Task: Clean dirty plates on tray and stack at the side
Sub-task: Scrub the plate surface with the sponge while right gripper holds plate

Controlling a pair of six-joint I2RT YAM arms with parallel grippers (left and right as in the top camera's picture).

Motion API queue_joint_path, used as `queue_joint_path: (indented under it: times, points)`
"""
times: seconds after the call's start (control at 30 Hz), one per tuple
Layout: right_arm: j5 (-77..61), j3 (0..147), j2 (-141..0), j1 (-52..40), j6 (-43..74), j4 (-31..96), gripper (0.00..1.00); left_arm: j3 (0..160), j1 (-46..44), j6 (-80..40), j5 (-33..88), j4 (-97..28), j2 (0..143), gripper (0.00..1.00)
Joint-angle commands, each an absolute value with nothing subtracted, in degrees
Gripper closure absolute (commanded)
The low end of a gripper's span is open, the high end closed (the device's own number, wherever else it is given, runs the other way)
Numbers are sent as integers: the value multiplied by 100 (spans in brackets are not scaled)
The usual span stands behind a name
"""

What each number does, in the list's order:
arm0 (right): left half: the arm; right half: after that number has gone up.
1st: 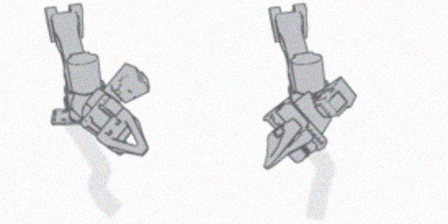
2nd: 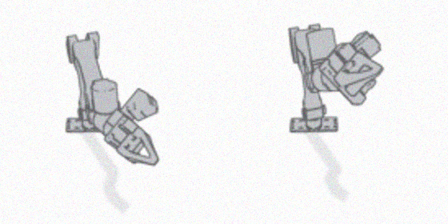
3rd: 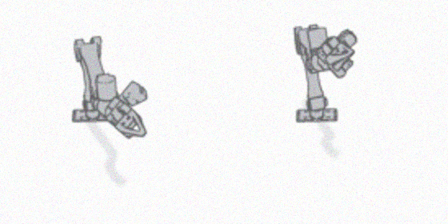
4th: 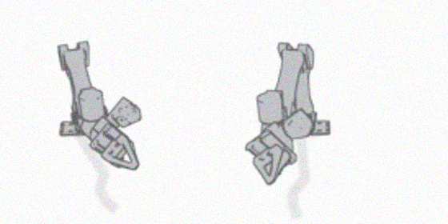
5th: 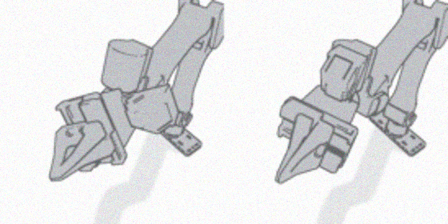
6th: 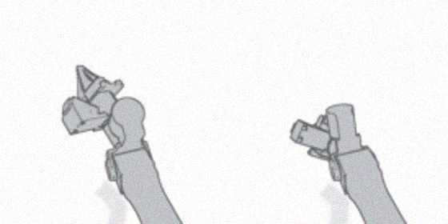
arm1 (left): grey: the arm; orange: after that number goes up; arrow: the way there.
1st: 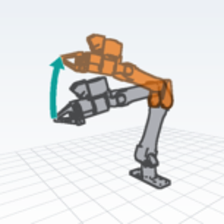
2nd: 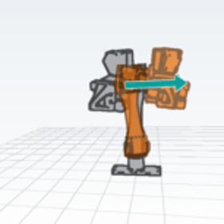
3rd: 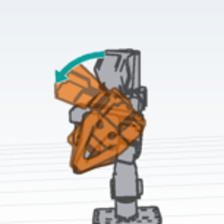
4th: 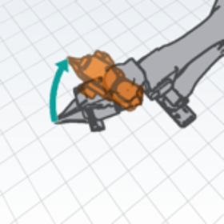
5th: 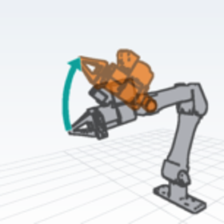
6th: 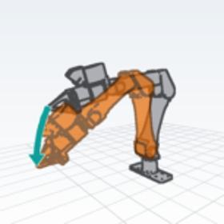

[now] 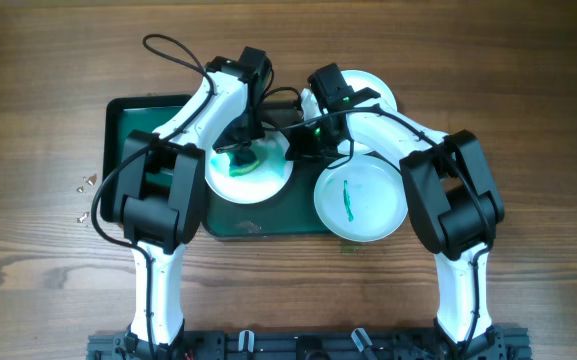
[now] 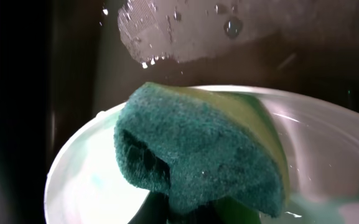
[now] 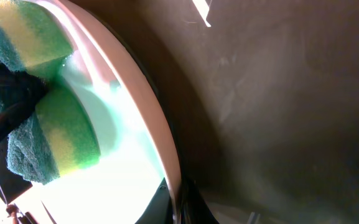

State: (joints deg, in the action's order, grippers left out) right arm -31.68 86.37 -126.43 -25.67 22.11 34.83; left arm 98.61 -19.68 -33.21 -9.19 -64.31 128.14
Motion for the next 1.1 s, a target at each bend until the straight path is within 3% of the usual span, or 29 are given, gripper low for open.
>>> queue_joint_path:
  times: [0.0,0.27,0.43,0.6,0.73,0.8,0.93,1.07]
  points:
    - [-3262,8573,-12805,-2550,2110,3540,96,9644,-1879,-2158,456,-6482,12912,96]
    - [-3262,8576,-12805,-2541,2104,3540,96,9557,-1752,274,1249,-7013,12912,96]
    - [-3262,8573,-12805,-2541,2108,3540,96,9557,-1632,635,1120,-6838,12912,96]
    - [-3214,8573,-12805,-2541,2117,3540,96,9557,-1638,-790,8,-5902,12912,96]
    - [-3197,8573,-12805,-2541,2117,3544,96,9557,-1638,-3269,-1417,-5754,12912,96]
    - [-3197,8573,-12805,-2541,2117,3553,96,9557,-1638,-3826,-1481,-5804,12912,96]
    - [-3194,8573,-12805,-2541,2115,3548,96,9557,-1682,-3693,-827,-5892,12912,96]
    - [-3194,8576,-12805,-2541,2117,3544,96,9557,-1710,-1129,1651,-5948,12912,96]
